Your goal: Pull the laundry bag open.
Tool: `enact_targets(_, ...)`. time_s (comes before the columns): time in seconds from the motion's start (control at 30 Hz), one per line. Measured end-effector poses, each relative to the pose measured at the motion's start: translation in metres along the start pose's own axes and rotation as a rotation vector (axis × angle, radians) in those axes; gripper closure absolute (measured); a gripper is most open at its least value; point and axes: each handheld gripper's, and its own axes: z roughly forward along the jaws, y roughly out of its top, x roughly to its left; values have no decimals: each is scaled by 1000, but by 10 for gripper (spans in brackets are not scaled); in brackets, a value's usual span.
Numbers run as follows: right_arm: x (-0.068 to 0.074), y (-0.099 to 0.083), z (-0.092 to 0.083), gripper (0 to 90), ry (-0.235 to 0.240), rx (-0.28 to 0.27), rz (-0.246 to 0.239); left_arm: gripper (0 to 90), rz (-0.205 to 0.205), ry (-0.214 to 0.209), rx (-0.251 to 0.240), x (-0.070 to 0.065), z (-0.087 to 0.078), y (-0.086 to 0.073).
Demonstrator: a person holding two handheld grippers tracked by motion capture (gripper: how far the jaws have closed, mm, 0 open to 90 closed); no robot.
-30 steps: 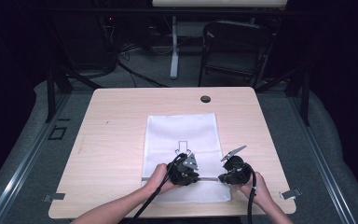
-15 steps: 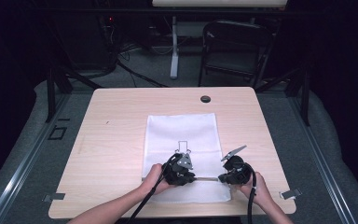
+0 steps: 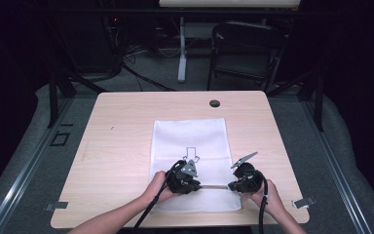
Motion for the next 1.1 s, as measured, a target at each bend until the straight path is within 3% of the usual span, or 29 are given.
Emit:
enact_targets(0.23, 0, 0, 0, 900, 17, -9, 12, 818, -1, 0, 0, 1, -5, -5)
enact_targets(0.63, 0, 0, 0, 900, 2, -1, 9, 818, -1, -2, 2, 3, -12, -13)
enact_targets(1.03, -2, 0, -2, 900, 1, 27, 6, 817, -11, -12, 4, 1, -6, -12)
enact_targets(1.1, -2, -2, -2, 900, 5, 11, 29, 817, -5, -14, 5, 0, -5, -10)
